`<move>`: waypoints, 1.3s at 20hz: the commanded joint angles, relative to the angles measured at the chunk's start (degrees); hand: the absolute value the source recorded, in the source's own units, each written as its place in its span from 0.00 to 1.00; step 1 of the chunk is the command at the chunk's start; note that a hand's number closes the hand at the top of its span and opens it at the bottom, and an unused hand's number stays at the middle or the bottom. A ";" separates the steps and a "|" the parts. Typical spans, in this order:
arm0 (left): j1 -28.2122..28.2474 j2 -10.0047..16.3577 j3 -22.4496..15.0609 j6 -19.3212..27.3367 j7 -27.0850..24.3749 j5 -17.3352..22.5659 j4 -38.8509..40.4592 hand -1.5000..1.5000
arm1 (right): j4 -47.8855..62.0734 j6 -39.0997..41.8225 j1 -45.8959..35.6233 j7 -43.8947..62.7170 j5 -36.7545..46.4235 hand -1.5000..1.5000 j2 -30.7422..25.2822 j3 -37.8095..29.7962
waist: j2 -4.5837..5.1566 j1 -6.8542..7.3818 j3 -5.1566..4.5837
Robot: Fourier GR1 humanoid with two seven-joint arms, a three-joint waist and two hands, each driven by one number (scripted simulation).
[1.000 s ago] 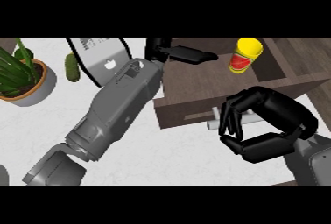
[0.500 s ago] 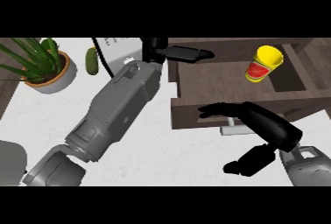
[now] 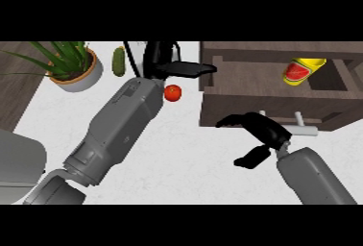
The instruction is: Pick up the cup, place it into the drawer and close the drawer
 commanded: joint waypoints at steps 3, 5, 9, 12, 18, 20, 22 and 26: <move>7.11 2.45 -0.65 -2.70 -0.77 -0.36 -6.06 0.00 | 22.99 -7.25 -8.93 -8.65 5.68 1.00 3.33 -1.44 | -0.05 2.45 0.06; 6.79 5.24 -0.38 -4.08 1.97 0.01 -6.74 0.00 | 27.59 -7.89 -13.94 -9.69 4.54 1.00 3.26 -4.64 | 0.23 3.92 0.11; 7.78 5.90 0.04 -4.83 3.28 0.82 -9.57 0.00 | 35.05 -10.26 -20.69 -14.89 2.48 1.00 1.98 -10.05 | 0.57 4.83 0.18; 10.15 6.46 -0.63 -5.98 3.74 0.87 -11.78 0.00 | 38.60 -12.29 -23.62 -17.13 0.92 1.00 0.44 -13.60 | 0.63 6.06 0.25; 12.00 8.29 -1.00 -8.32 4.15 0.83 -13.60 0.00 | 43.64 -14.42 -31.00 -14.86 -0.99 1.00 -3.07 -18.66 | 1.61 8.07 0.25; 13.59 9.37 -1.32 -9.96 4.26 0.74 -13.64 0.00 | 43.91 -12.39 -31.90 -14.43 -2.38 1.00 -4.53 -19.85 | 1.85 8.58 0.21; 13.22 10.78 -0.95 -10.93 4.99 1.08 -14.56 0.00 | 43.68 -11.20 -31.61 -15.05 -3.11 1.00 -6.34 -20.47 | 1.76 8.81 0.22; 14.28 11.08 -0.91 -11.18 4.84 1.19 -15.33 0.00 | 42.62 -9.57 -31.92 -15.15 -4.78 1.00 -7.77 -21.62 | 1.86 9.64 0.20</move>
